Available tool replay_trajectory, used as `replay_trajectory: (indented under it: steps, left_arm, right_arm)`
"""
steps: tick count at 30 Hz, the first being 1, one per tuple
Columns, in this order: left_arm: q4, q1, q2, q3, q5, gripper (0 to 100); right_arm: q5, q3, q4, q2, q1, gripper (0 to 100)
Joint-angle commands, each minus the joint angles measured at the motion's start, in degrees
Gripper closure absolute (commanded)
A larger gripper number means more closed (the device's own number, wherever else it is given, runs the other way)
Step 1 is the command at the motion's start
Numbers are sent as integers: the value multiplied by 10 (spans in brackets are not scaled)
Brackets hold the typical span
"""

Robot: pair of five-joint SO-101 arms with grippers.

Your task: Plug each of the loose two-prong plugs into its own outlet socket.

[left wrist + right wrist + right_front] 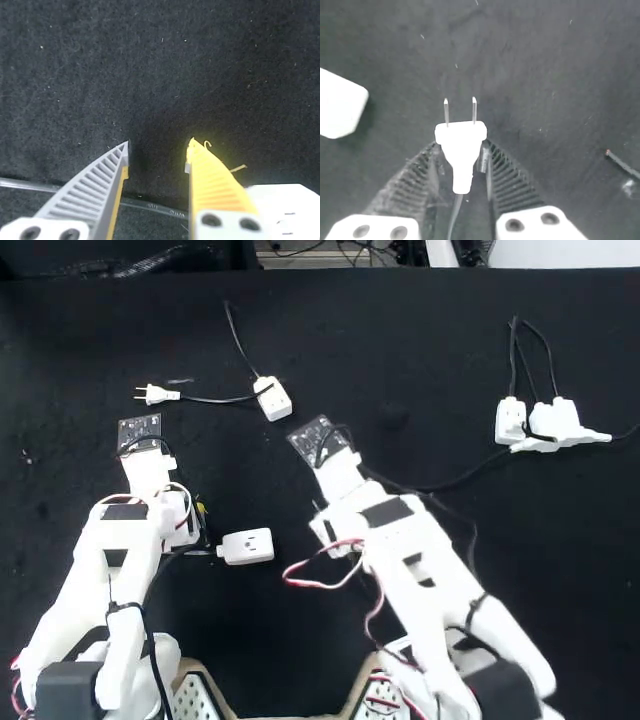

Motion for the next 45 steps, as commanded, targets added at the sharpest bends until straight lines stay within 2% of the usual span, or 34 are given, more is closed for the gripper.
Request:
replay_trajectory:
  steps: [1,6,10,12,16,21,26,30,32,36,40,45]
  left_arm:
    - [-4,2,-7,-3,2,809]
    - [-4,1,-8,-7,4,809]
    - [-3,-3,-8,-4,3,809]
    - [10,-16,-8,-8,3,809]
    - [36,-49,-8,-31,6,809]
    - [34,-62,-9,-35,8,809]
    - [37,-65,-21,-41,47,809]
    - [34,-64,-104,-6,51,809]
    - [33,-61,-164,22,51,809]
    - [37,-58,-289,74,47,809]
    - [39,-58,-383,116,47,809]
    - [89,-58,-476,127,47,809]
  right_arm:
    - [4,-8,-11,-55,-27,973]
    - [0,-74,-11,-41,-128,938]
    - [0,-101,-73,17,-200,953]
    - [0,-95,-118,52,-211,992]
    - [-3,-65,-180,92,-210,988]
    - [-41,-44,-190,56,-211,988]
    - [-41,6,-228,13,-213,988]
    - [-45,56,-305,5,-214,988]
    - [-70,65,-327,6,-214,988]
    - [-110,61,-331,6,-228,988]
    - [-109,60,-331,6,-266,988]
    - [-109,59,-331,6,-278,987]
